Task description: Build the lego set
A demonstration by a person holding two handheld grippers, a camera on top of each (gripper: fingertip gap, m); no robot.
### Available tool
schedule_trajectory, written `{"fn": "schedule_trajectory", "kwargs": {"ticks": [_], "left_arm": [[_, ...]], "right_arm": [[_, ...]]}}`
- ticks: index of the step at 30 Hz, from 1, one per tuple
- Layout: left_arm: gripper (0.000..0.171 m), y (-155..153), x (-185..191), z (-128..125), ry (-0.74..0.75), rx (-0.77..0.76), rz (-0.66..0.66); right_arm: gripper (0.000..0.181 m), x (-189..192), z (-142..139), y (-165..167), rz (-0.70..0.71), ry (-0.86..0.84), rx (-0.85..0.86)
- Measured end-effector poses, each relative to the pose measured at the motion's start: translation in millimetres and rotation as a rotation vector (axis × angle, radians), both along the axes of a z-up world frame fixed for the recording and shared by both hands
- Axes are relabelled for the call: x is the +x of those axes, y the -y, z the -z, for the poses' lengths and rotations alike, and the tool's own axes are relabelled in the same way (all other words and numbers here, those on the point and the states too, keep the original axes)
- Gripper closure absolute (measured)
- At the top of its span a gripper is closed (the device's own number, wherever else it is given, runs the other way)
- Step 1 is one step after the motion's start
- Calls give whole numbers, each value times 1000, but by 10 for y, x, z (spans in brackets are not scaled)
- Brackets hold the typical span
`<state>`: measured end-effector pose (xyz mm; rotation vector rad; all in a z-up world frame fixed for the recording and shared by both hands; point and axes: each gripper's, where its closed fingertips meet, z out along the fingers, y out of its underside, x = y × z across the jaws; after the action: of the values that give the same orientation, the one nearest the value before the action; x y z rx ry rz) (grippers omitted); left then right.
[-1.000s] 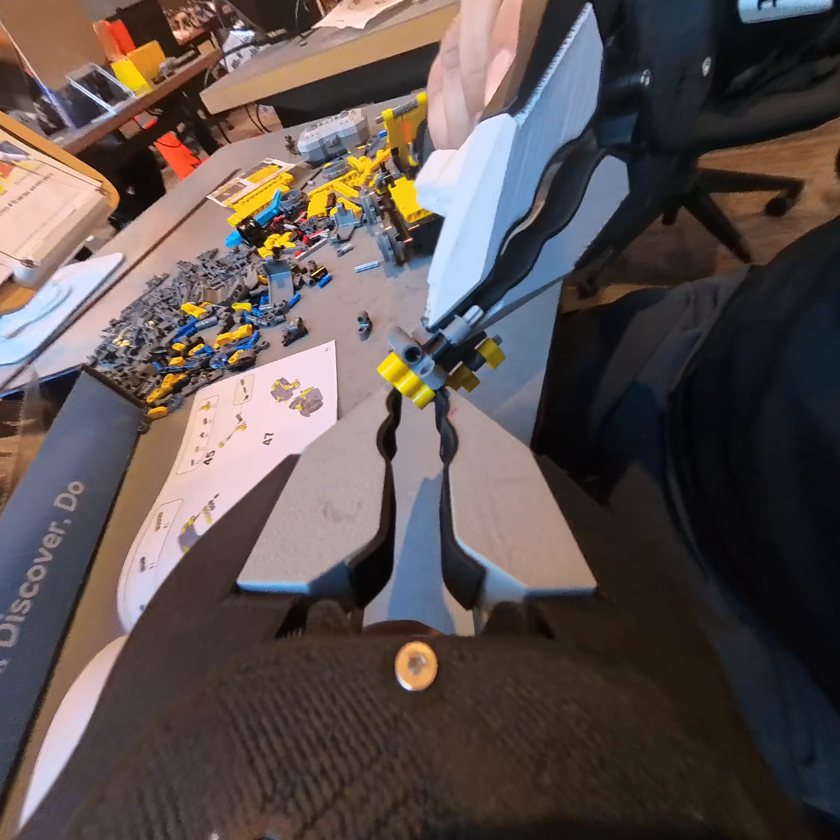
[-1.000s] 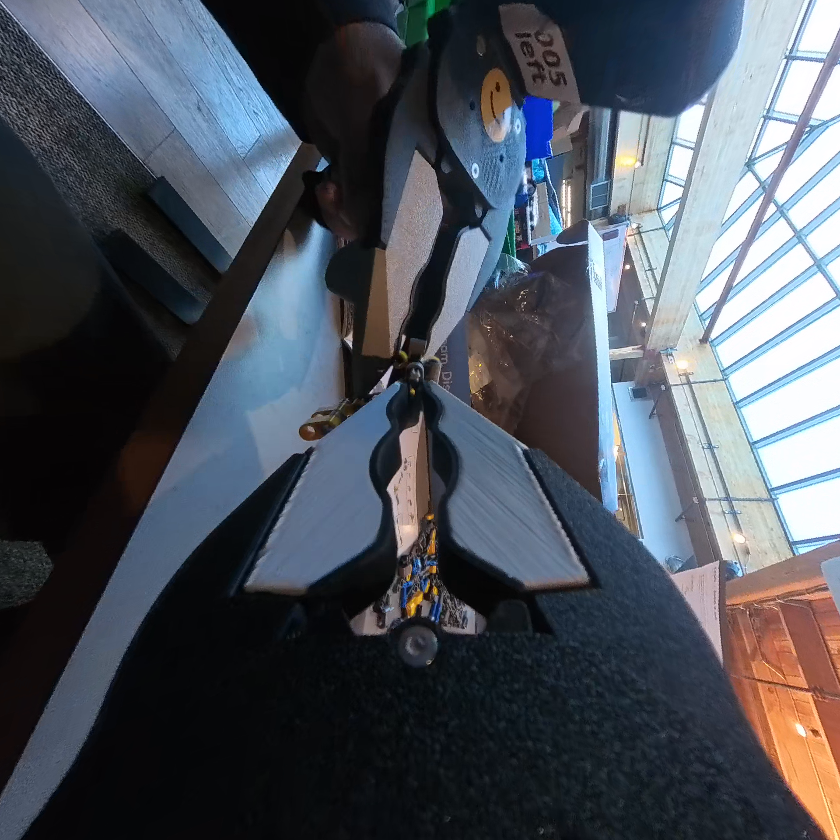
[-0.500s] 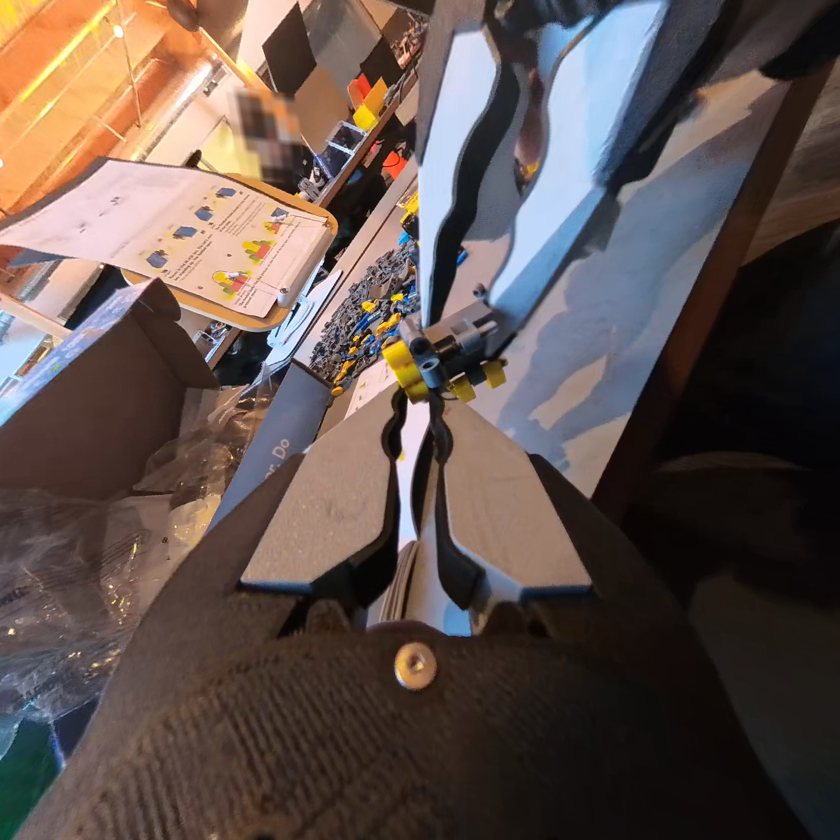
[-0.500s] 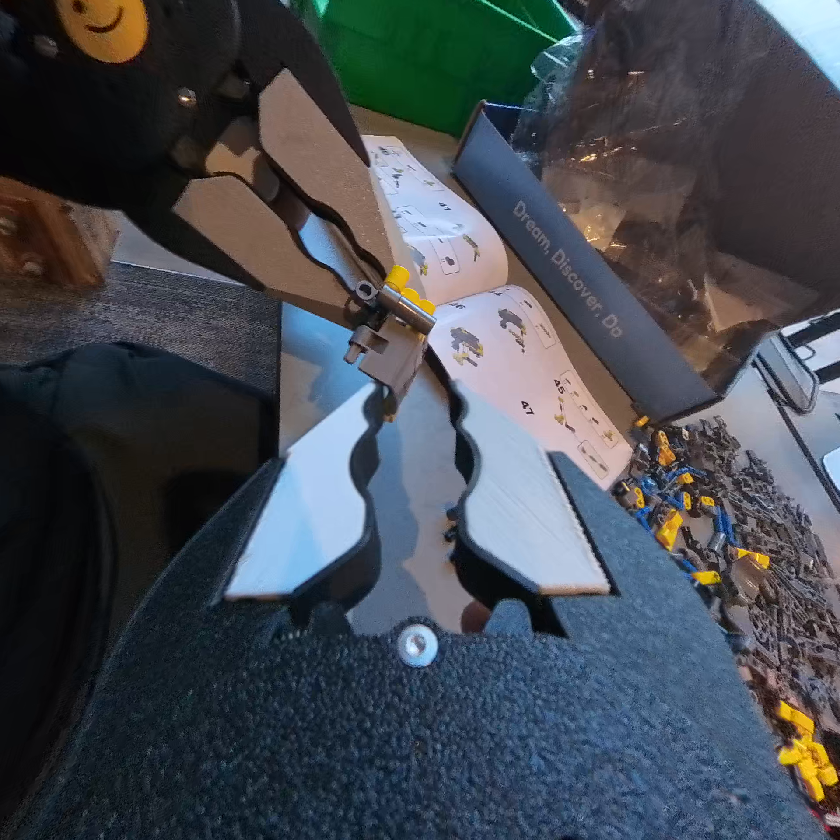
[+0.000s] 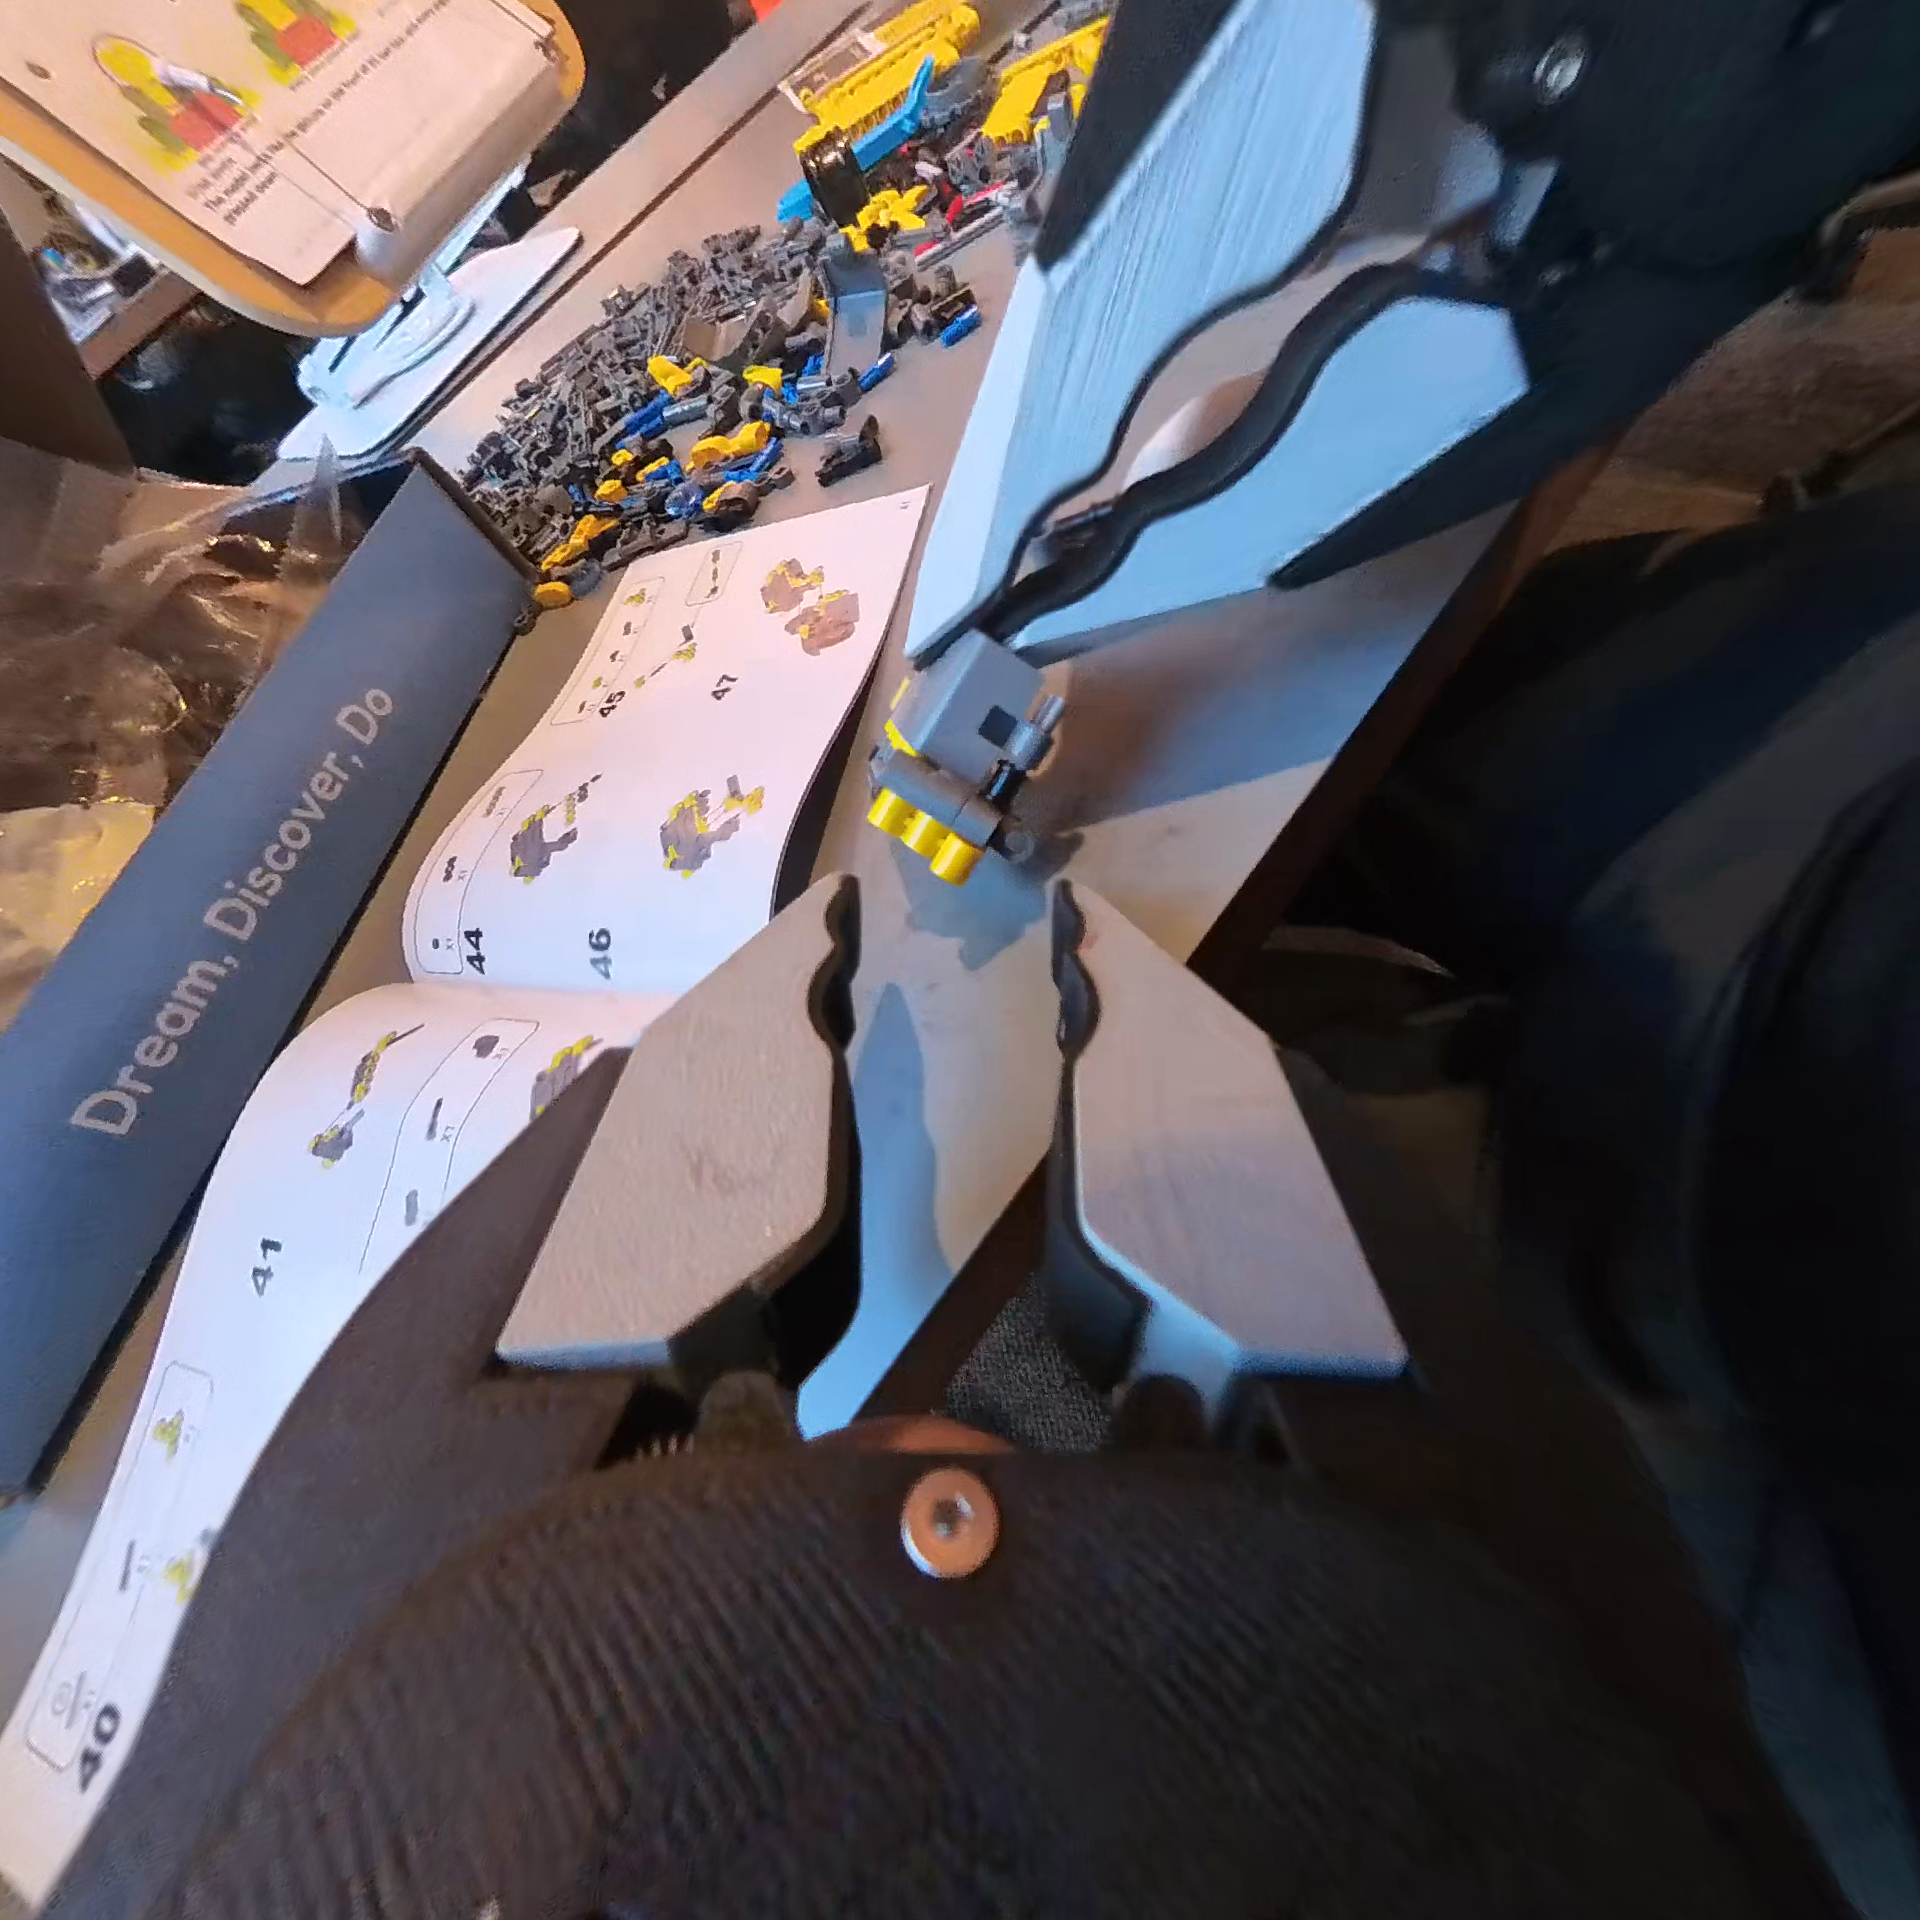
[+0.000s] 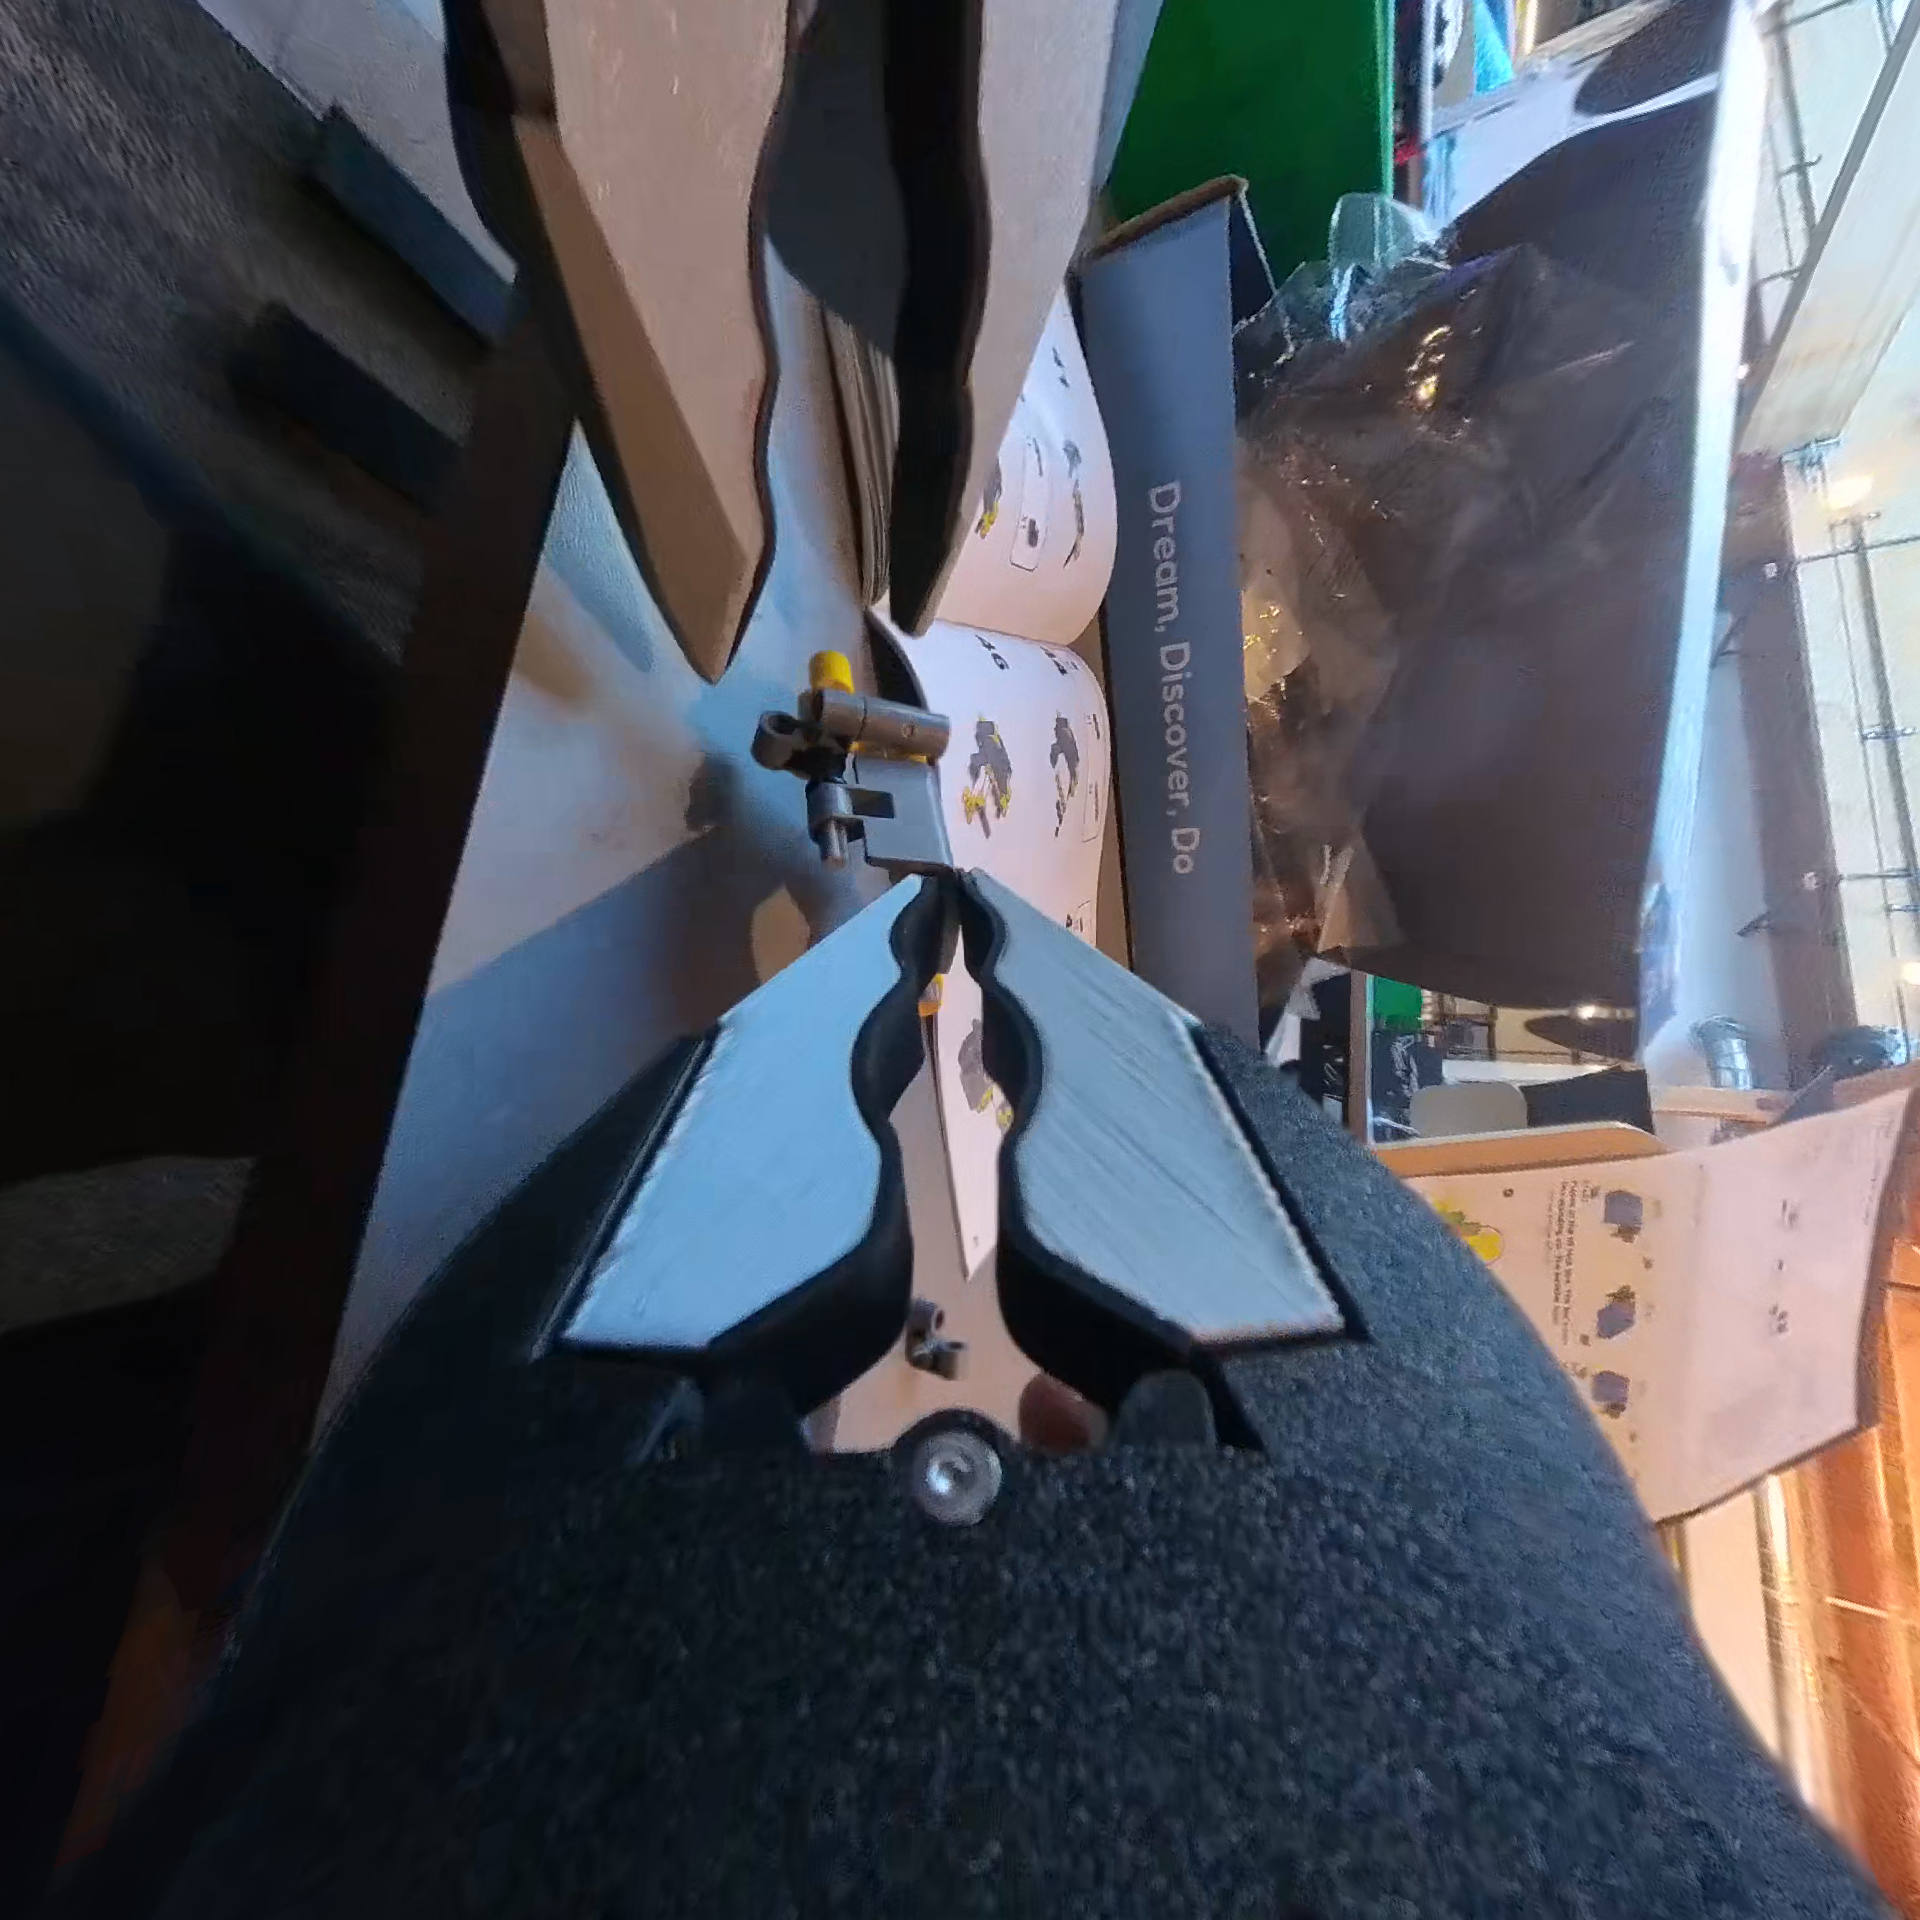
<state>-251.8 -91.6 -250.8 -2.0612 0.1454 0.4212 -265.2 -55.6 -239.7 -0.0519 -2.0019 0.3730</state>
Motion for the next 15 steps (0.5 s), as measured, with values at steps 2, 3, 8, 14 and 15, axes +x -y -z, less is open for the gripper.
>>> {"fn": "schedule_trajectory", "kwargs": {"ticks": [2,3,8,14,15], "left_arm": [[136,6,0,7,16,5,-3],[136,7,-5,20,23,4,-3],[136,19,-30,88,77,-1,-8],[136,35,-36,148,121,-10,-8],[136,36,-37,148,122,-8,-9]], "right_arm": [[178,-36,55,-17,4,15,17],[177,-47,86,-23,7,27,17],[163,-70,209,-56,32,86,12],[162,-81,178,-79,46,94,-14],[163,-78,166,-85,50,96,-22]]}}
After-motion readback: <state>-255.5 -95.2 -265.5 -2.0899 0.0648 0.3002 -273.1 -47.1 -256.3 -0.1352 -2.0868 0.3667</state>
